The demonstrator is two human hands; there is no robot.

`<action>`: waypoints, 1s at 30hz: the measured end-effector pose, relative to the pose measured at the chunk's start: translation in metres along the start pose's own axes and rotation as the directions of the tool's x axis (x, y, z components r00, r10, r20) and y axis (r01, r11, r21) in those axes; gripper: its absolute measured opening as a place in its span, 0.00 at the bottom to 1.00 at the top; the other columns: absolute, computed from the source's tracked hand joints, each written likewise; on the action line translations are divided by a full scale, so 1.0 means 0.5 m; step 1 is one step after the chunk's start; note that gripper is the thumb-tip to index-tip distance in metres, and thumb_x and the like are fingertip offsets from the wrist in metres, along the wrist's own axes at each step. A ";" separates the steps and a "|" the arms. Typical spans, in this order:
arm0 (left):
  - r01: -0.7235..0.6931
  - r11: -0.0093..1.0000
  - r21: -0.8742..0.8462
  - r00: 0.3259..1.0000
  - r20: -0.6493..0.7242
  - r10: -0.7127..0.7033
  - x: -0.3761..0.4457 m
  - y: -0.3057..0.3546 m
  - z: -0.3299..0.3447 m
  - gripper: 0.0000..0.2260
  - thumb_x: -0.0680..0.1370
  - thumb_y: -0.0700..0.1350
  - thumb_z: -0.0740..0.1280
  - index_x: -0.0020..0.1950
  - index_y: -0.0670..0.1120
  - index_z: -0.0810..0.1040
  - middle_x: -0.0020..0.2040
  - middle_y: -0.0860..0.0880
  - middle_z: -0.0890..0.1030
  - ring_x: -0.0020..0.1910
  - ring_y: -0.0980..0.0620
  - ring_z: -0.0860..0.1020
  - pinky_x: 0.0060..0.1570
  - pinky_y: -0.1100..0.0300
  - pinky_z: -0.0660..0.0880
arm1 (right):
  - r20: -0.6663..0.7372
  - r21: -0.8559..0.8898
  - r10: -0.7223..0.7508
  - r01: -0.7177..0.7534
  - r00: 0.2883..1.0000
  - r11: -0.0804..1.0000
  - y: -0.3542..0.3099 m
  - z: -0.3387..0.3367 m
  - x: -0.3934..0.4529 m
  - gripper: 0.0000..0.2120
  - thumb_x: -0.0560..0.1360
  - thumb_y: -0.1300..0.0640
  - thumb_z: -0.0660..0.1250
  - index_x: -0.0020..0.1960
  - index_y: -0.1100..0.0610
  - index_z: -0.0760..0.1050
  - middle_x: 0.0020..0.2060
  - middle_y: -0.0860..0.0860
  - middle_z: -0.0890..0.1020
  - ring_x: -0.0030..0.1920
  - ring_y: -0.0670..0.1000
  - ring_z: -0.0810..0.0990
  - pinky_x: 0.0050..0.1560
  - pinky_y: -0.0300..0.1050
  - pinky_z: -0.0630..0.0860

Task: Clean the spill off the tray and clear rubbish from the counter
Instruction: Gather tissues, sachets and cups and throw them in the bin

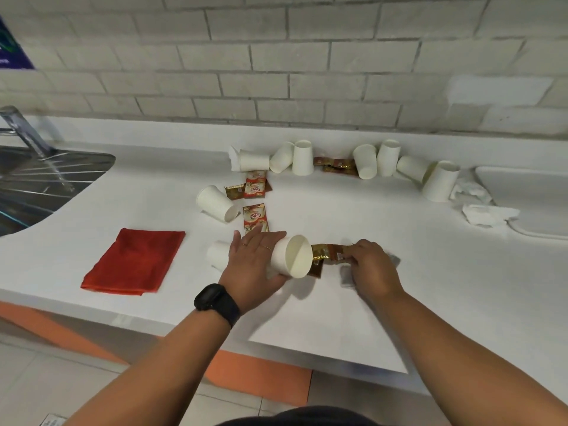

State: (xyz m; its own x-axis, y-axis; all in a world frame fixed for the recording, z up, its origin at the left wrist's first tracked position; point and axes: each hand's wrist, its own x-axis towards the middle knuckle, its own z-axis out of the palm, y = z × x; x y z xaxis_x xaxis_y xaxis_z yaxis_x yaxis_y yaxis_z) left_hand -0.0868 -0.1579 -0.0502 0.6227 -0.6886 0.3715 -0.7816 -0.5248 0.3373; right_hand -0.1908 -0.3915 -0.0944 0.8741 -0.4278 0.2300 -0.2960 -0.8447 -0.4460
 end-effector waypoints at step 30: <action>-0.362 0.894 -0.262 0.886 0.203 0.418 0.078 0.364 0.157 0.33 0.71 0.60 0.70 0.72 0.52 0.64 0.71 0.52 0.69 0.77 0.49 0.53 0.74 0.54 0.42 | -0.019 0.959 0.749 -0.201 0.663 0.202 0.212 -0.331 -0.203 0.09 0.72 0.71 0.66 0.44 0.60 0.81 0.41 0.58 0.83 0.40 0.55 0.80 0.44 0.46 0.75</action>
State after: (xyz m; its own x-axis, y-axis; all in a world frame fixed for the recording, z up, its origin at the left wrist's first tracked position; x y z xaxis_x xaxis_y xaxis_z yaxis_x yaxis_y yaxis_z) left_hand -0.2078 -0.3196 -0.0422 0.2171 -0.9306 0.2945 -0.9148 -0.0888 0.3940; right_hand -0.3746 -0.4908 -0.0220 0.3507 -0.9218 -0.1652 0.1339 0.2239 -0.9654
